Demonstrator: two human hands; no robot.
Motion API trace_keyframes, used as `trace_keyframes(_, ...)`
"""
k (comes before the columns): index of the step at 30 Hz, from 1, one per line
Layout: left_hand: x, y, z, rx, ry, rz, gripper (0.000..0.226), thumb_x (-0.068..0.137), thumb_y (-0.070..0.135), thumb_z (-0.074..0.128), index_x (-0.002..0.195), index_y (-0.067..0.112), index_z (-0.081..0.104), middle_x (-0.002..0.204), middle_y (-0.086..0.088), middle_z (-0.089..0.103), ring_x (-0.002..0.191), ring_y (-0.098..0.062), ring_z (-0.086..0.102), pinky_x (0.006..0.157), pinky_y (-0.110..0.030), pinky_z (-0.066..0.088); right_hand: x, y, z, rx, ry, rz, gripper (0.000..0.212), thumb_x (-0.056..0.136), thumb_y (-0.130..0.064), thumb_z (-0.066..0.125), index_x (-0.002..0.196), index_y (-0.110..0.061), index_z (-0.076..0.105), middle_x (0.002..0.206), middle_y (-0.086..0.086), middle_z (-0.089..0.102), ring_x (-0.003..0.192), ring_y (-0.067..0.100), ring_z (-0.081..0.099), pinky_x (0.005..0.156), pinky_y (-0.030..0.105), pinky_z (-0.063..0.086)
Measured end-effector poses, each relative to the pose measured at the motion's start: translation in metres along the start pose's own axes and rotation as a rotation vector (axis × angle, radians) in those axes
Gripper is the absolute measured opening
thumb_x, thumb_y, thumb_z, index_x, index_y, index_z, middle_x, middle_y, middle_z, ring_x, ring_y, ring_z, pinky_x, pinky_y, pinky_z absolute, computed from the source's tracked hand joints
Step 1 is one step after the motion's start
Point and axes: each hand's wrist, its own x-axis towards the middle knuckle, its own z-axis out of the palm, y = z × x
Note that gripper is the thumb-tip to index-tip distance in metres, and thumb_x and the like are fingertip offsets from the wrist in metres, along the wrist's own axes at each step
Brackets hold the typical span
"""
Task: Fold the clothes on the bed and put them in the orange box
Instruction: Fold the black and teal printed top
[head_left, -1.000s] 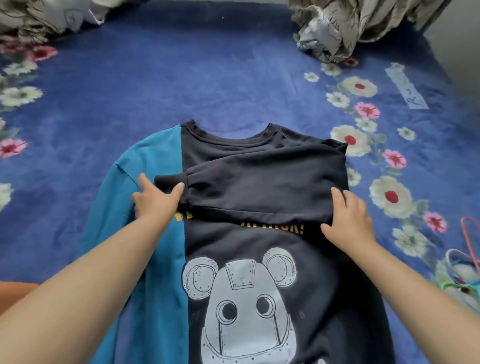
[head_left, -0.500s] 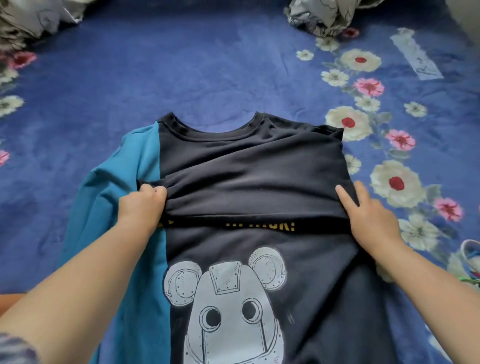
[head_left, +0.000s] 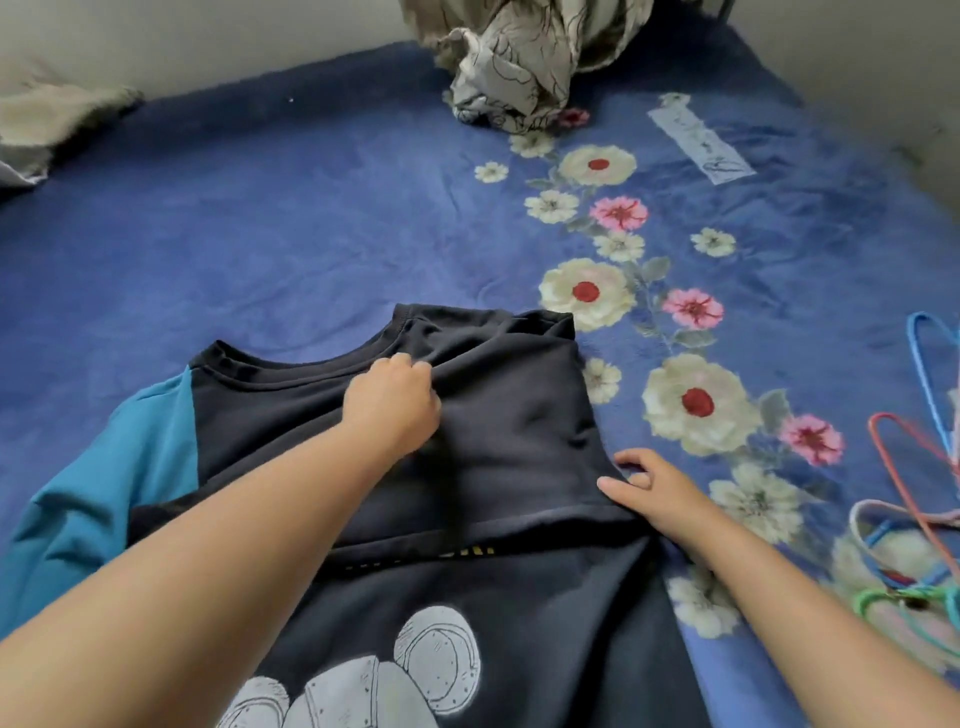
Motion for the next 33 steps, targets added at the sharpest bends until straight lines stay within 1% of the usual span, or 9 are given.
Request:
trace_keyframes(4,0.056,0.068,-0.008,-0.232,-0.011,0.071,0.042,0.095,0.038,0.041,0.121,0.007,0.051,0.127,-0.012,0.049,0.12,-0.03,0.043,0.093,-0.04,0.038,0.017,0.026,-0.003,0.15,-0.088,-0.027,0.018,0.081,-0.019,0.07,0.071,-0.018,0.055,0.07,-0.004,0.06,0.066,0.003,0.052,0.057,0.012,0.037)
trace_keyframes(10,0.106,0.119,0.009,-0.183,-0.011,0.055,0.042,0.088,0.054,0.046,0.087,0.012,0.054,0.097,-0.005,0.056,0.103,-0.028,0.052,0.073,-0.032,0.041,0.029,0.038,-0.01,0.243,-0.229,-0.058,0.023,0.078,-0.022,0.073,0.07,-0.018,0.051,0.037,-0.016,0.037,0.035,-0.002,0.034,0.042,0.009,0.027)
trace_keyframes(13,0.123,0.133,0.012,-0.16,-0.06,-0.074,0.038,0.09,0.05,0.046,0.077,0.014,0.049,0.089,-0.003,0.054,0.101,-0.029,0.055,0.074,-0.031,0.04,0.03,0.04,-0.011,0.192,-0.222,-0.119,0.03,0.075,-0.024,0.076,0.065,-0.02,0.048,0.037,-0.016,0.036,0.038,-0.001,0.032,0.046,0.011,0.026)
trace_keyframes(15,0.133,0.138,0.011,-0.084,-0.1,-0.066,0.023,0.094,0.033,0.045,0.092,0.014,0.056,0.104,-0.006,0.06,0.106,-0.03,0.055,0.076,-0.033,0.039,0.032,0.041,-0.01,0.171,-0.233,-0.156,0.034,0.073,-0.026,0.078,0.062,-0.02,0.046,0.037,-0.016,0.036,0.039,0.0,0.031,0.047,0.012,0.025)
trace_keyframes(19,0.145,0.136,-0.006,-0.124,-0.036,-0.06,0.034,0.1,0.023,0.038,0.113,-0.002,0.057,0.114,-0.017,0.057,0.111,-0.035,0.051,0.084,-0.038,0.041,0.039,0.042,-0.013,0.122,-0.256,-0.202,0.037,0.071,-0.028,0.079,0.059,-0.018,0.045,0.039,-0.012,0.036,0.042,0.002,0.03,0.048,0.016,0.026)
trace_keyframes(24,0.153,0.126,-0.01,-0.342,0.029,-0.065,0.041,0.101,0.029,0.033,0.067,0.007,0.038,0.07,-0.003,0.039,0.083,-0.025,0.04,0.067,-0.029,0.028,0.036,0.049,-0.007,0.393,-0.277,-0.206,0.019,0.064,-0.03,0.066,0.064,-0.011,0.067,0.061,0.001,0.053,0.061,0.01,0.044,0.057,0.023,0.034)
trace_keyframes(26,0.158,0.127,-0.004,-0.4,0.014,-0.099,0.04,0.1,0.029,0.034,0.067,0.006,0.037,0.072,-0.005,0.042,0.083,-0.024,0.041,0.064,-0.031,0.032,0.036,0.051,-0.005,0.45,-0.284,-0.2,0.004,0.066,-0.026,0.068,0.064,-0.025,0.071,0.068,0.001,0.06,0.066,0.011,0.049,0.063,0.022,0.037)
trace_keyframes(29,0.17,0.127,0.001,-0.548,0.019,-0.186,0.035,0.097,0.026,0.043,0.066,0.011,0.039,0.072,-0.005,0.043,0.083,-0.022,0.042,0.058,-0.029,0.035,0.039,0.053,-0.006,0.424,-0.266,-0.202,0.005,0.065,-0.019,0.069,0.062,-0.02,0.065,0.06,-0.005,0.055,0.059,0.006,0.045,0.056,0.016,0.035)
trace_keyframes(33,0.173,0.129,0.008,-0.809,0.113,-0.259,0.02,0.089,0.028,0.058,0.101,0.013,0.052,0.087,0.001,0.048,0.084,-0.016,0.048,0.069,-0.026,0.039,0.043,0.052,-0.002,0.31,-0.176,-0.203,0.029,0.053,-0.03,0.063,0.066,-0.004,0.059,0.064,0.006,0.047,0.063,0.016,0.038,0.059,0.026,0.031)
